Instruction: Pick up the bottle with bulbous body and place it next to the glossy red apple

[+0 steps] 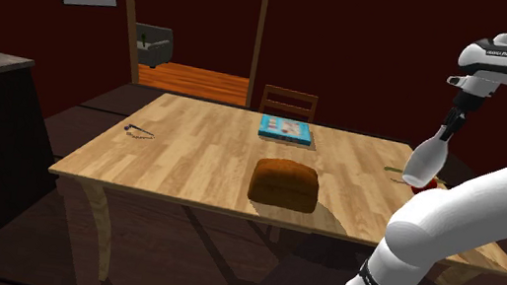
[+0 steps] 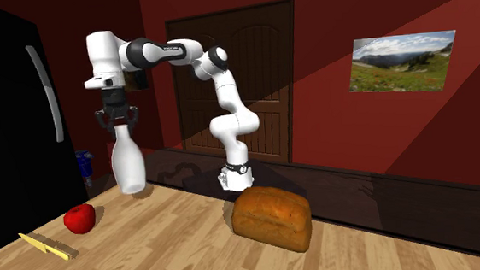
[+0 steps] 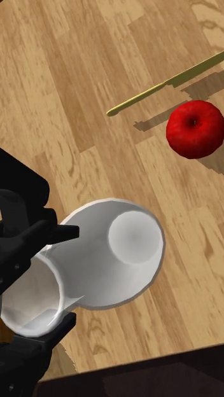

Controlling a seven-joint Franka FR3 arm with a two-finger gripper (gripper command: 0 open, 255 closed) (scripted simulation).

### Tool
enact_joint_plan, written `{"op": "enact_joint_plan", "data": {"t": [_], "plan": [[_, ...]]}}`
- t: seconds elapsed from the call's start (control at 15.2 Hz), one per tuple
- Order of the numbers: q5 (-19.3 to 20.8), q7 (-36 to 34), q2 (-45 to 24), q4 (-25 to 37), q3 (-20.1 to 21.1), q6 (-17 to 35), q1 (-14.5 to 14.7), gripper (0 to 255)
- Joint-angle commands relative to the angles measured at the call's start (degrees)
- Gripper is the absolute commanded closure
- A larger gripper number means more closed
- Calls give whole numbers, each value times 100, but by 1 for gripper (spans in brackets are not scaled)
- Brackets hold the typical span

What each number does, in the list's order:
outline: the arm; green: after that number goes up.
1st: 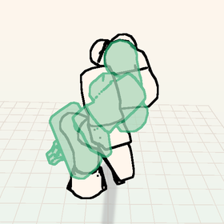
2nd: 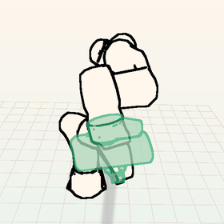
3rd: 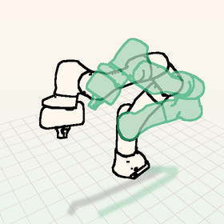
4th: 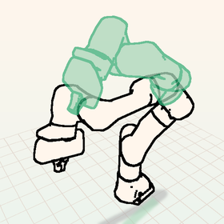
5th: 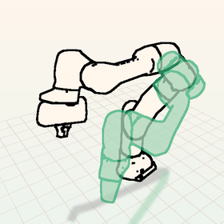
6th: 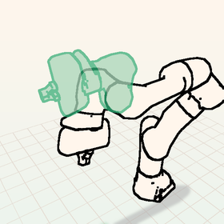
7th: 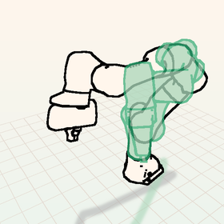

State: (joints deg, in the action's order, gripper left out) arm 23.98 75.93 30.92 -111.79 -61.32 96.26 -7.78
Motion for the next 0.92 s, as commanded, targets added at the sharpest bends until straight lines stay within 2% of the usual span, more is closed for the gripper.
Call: {"op": "enact_joint_plan", "data": {"t": [0.0, 0.86], "plan": [[26, 0, 1, -123, -71, 144, 10, 255], [238, -63, 9, -993, -501, 1090, 45, 255]]}}
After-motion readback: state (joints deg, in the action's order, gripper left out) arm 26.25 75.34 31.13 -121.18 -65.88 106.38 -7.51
